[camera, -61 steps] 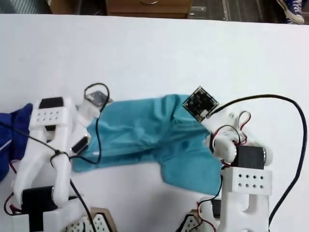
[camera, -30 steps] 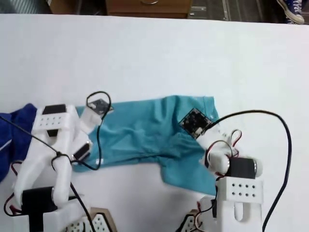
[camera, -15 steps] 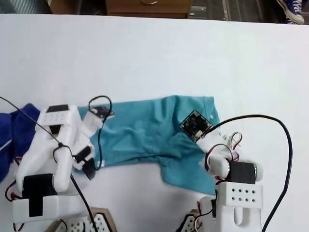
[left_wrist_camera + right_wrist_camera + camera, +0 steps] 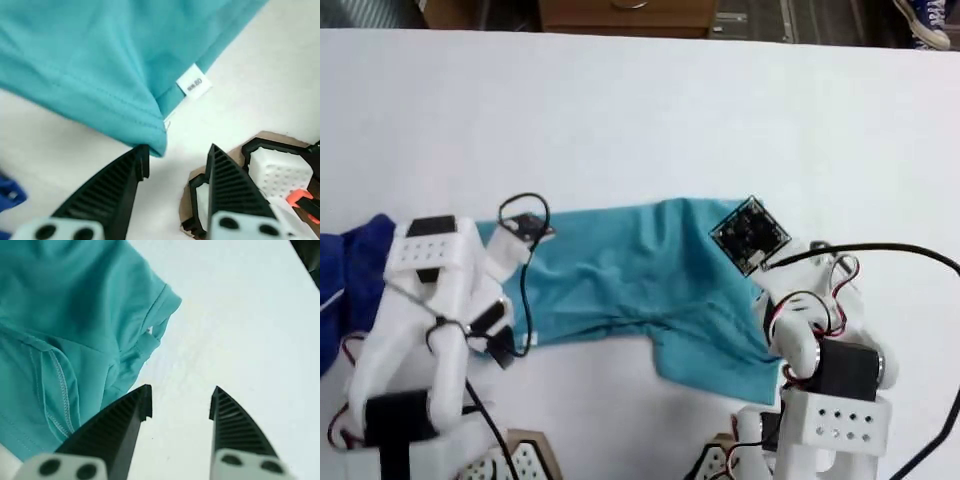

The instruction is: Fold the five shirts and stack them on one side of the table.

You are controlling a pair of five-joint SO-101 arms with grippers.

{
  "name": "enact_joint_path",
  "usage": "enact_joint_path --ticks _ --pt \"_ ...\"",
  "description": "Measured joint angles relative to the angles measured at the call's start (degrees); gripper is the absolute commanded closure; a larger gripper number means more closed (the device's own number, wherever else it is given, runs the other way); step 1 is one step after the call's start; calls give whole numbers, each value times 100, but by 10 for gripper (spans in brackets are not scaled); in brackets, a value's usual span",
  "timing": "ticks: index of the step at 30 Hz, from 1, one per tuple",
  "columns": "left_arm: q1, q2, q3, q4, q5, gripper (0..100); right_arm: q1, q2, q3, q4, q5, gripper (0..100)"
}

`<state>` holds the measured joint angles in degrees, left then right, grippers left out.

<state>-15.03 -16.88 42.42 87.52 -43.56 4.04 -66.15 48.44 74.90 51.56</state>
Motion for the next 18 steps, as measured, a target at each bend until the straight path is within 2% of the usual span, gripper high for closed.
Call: enact_joint_path --ticks 4,7,9,13,18 --pt "0 -721 -642 598 0 793 0 0 -9 -343 -149 835" --pt "0 -870 -1354 800 0 796 0 0 53 -818 -563 981" --pt "0 -826 -1829 818 97 797 0 0 158 -1125 -791 964" --pt "0 -53 -2620 747 387 797 -97 88 527 -1644 -993 980" --pt "141 1785 -3429 316 774 797 -352 1116 712 -2391 -1011 979"
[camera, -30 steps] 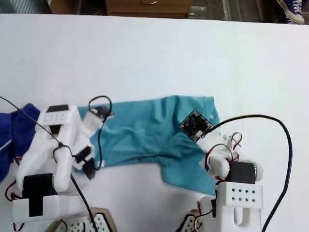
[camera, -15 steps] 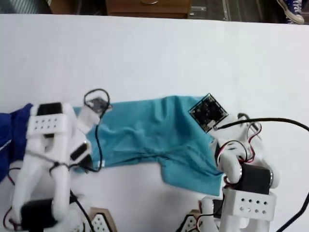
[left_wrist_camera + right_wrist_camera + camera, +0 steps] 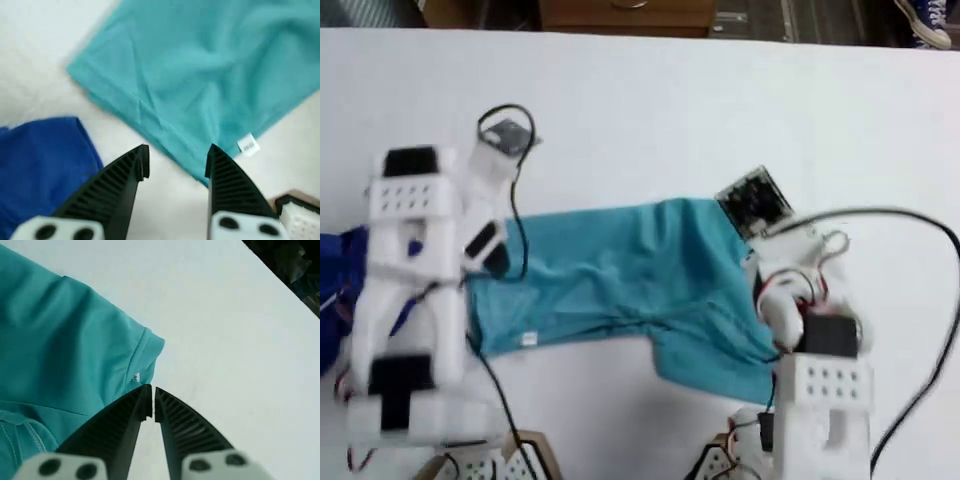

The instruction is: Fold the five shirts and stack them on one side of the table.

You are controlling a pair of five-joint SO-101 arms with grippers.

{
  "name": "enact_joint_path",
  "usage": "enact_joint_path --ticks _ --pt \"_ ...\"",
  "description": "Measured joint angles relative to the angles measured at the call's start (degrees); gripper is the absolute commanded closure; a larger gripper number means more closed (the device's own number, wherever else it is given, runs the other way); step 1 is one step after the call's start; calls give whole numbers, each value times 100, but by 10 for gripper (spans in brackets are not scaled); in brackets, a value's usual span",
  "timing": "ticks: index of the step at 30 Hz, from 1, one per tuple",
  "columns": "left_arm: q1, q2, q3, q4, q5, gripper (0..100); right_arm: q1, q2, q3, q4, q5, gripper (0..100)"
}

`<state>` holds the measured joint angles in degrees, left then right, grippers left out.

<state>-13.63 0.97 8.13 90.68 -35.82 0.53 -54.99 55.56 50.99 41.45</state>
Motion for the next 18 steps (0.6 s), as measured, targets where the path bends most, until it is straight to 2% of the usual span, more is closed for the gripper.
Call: enact_joint_path --ticks 3,9,18 --pt "97 1108 -765 -44 325 797 -149 985 -18 -501 0 979" --pt "404 2673 -2356 229 818 797 -580 3103 -1169 -571 -18 979" --pt "264 4062 -3156 255 897 796 -589 5820 -2998 -527 -18 979"
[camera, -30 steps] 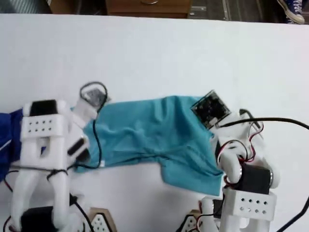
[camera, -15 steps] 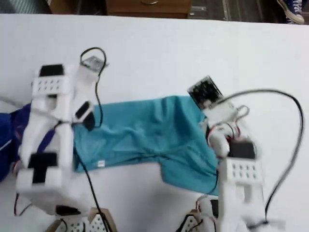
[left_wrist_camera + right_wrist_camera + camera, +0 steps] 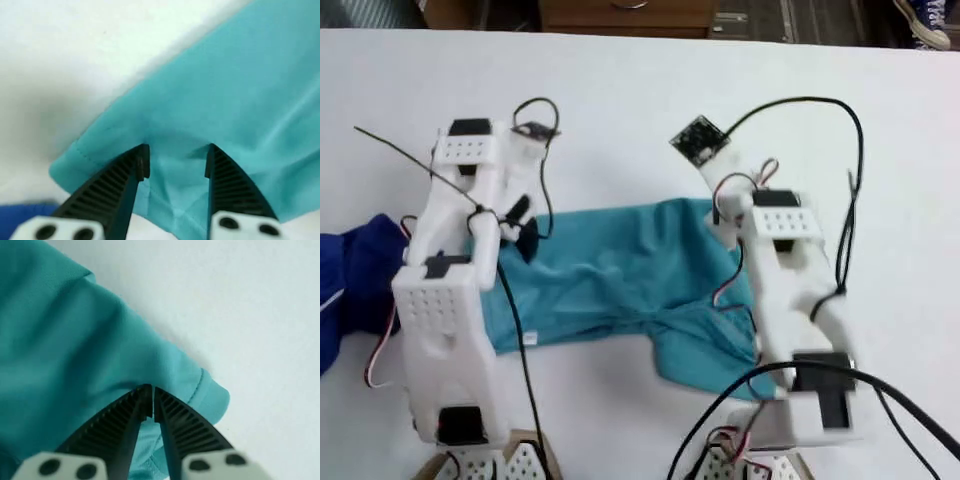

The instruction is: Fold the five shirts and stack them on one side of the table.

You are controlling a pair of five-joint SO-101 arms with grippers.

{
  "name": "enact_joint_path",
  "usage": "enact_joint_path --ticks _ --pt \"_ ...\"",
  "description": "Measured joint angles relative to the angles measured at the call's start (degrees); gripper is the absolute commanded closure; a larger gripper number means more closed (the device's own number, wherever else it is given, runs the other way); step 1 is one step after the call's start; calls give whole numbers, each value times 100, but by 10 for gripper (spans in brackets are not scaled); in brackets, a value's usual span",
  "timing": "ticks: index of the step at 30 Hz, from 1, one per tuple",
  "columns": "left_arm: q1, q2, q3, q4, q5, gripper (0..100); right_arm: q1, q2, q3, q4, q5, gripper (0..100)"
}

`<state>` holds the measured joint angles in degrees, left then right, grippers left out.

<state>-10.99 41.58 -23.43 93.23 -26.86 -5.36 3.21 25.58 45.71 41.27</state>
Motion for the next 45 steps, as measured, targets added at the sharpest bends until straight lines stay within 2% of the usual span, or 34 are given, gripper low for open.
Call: enact_joint_path --ticks 7,15,20,24,30,34,39,45 --pt "-273 308 -413 149 -79 794 413 1266 -791 0 0 979" --pt "-290 360 -527 229 -237 794 659 1925 -1371 0 0 979" --pt "-334 378 -809 246 -237 794 668 1943 -1486 167 0 979" --pt "-413 378 -1459 633 -237 794 677 1908 -1600 510 0 979" --pt "-624 378 -1996 782 -237 794 695 958 -1635 1178 0 978" --pt "-695 378 -1591 782 -237 794 651 290 -1635 1732 202 978" --pt "-668 299 -914 791 -466 793 229 -229 -1635 2523 475 978" --pt "-668 -1240 519 800 -914 793 123 -501 -1635 2884 484 979"
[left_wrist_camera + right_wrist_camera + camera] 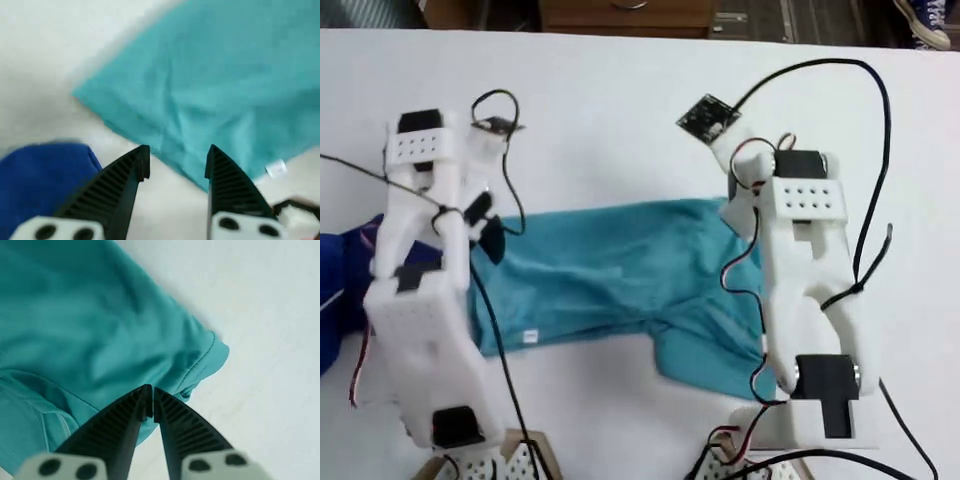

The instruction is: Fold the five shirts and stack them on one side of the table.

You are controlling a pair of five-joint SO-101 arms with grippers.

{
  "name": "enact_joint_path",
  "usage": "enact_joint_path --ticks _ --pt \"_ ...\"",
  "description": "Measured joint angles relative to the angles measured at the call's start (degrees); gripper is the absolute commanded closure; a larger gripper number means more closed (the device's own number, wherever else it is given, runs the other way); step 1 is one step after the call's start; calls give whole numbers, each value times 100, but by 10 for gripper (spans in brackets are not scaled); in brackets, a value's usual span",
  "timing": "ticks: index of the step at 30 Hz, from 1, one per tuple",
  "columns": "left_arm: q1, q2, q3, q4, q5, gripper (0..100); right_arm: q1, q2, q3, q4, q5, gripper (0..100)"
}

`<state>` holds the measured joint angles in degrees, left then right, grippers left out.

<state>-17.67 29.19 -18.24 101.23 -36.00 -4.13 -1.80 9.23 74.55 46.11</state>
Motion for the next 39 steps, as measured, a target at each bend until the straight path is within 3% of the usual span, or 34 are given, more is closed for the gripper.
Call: enact_joint_path --ticks 6,12,21,31,39 --pt "123 -1969 2462 -114 -782 793 167 -9 0 123 0 979" --pt "114 -3042 4176 -1275 -905 793 334 -9 88 141 0 979" --pt "158 -3086 5257 -2954 -791 793 343 -53 229 132 26 979" --pt "167 -3253 6084 -2910 -976 793 343 -53 229 -9 35 979" --pt "-70 -3244 5327 -2804 -1002 793 343 -53 237 18 35 979"
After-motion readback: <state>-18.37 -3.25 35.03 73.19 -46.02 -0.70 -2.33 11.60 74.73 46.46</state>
